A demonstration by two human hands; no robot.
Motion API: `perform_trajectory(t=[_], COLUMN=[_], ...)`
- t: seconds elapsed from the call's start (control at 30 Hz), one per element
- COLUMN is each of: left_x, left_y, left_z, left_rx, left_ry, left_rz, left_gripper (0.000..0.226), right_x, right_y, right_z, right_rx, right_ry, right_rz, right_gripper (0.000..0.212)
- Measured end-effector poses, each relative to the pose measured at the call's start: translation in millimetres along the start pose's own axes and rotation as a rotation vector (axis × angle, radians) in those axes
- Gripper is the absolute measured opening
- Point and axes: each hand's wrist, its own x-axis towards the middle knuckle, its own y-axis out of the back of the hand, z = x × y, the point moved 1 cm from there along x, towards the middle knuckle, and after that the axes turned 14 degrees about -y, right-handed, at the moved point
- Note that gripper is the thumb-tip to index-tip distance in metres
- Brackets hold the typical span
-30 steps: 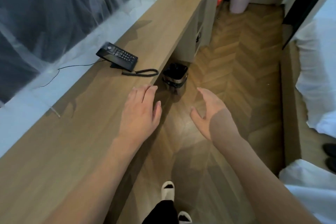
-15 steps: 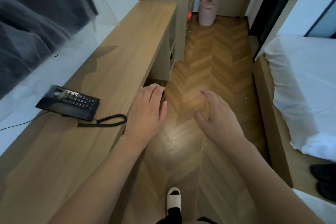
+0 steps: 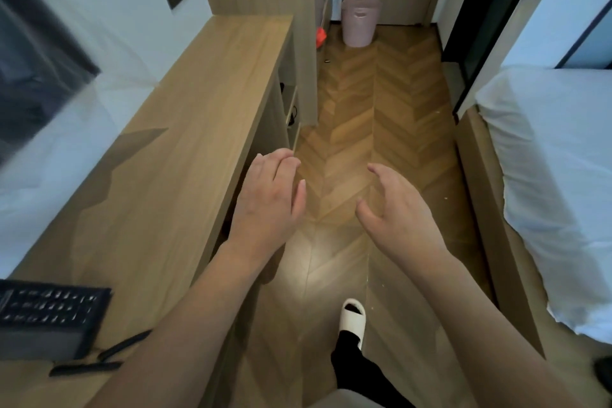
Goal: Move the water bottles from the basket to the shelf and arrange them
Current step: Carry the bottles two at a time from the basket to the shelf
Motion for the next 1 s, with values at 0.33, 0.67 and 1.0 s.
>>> perform_trajectory(t=[0.33, 0.67, 1.0], left_x=[207.8, 363.9, 574.7], left_y=[-89.3, -188.8, -277.7], left_z=[-41.5, -118.2, -217.4], left_rx=[-0.038, -0.108, -0.159], left_ry=[-0.064, -0.071, -0.133], left_rz=[0.001, -0.001, 0.023], left_gripper=[0.032, 0.033, 0.033], right_x=[206.7, 401.6, 635.5], right_y=[37.0, 27.8, 40.6], right_z=[26.2, 39.5, 28.6], right_rx=[0.005, 0.043, 0.002], right_ry=[-0.021, -0.072, -0.124], right_rz=[0.028, 0.032, 0.071], right_gripper=[0.057, 0.062, 0.062])
